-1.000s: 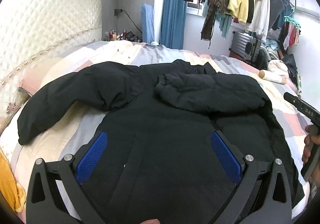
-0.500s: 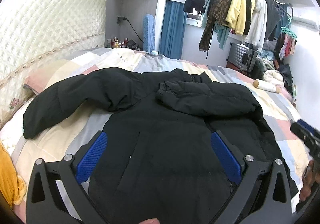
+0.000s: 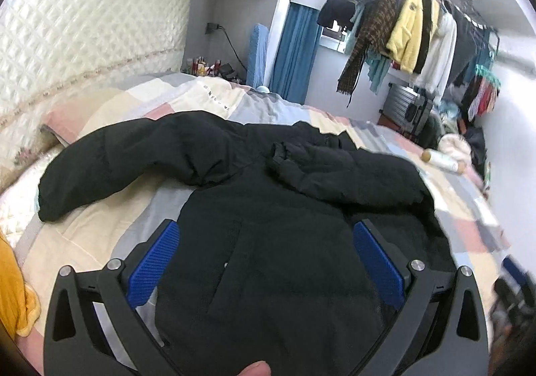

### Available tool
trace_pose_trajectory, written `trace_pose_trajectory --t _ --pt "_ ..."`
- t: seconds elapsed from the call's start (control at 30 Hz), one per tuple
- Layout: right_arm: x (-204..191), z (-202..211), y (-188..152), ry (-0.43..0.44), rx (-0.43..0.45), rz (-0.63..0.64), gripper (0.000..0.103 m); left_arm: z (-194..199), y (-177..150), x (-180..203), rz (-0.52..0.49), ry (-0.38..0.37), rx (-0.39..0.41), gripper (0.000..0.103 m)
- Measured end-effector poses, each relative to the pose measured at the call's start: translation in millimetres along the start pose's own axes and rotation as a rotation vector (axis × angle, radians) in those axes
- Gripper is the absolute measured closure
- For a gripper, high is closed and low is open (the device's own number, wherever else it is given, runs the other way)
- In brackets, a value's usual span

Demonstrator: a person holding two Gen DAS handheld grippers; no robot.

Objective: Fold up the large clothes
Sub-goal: 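Move the left gripper to the other sleeve cuff and grasp it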

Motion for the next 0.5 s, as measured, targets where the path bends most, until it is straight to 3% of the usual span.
trace_pose_trajectory --t 0.2,0.5 --pt "5 -6 -6 -0.021 -0.026 -0.026 0.001 10 36 -37 0.105 0.037 0.016 0.000" --pt "12 -8 -9 -0.033 -0.045 -0.063 0.000 13 88 -133 0.232 0.094 -0.003 0.000"
Point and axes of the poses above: each gripper's, at about its wrist camera, not at the fingertips, and z roughly against the way its jaws point, x to its right, y to its top, the point moved 5 cm from there along -z, roughly the way its jaws point, and after that the axes turned 2 degrees about -x, right-handed, at the moved point
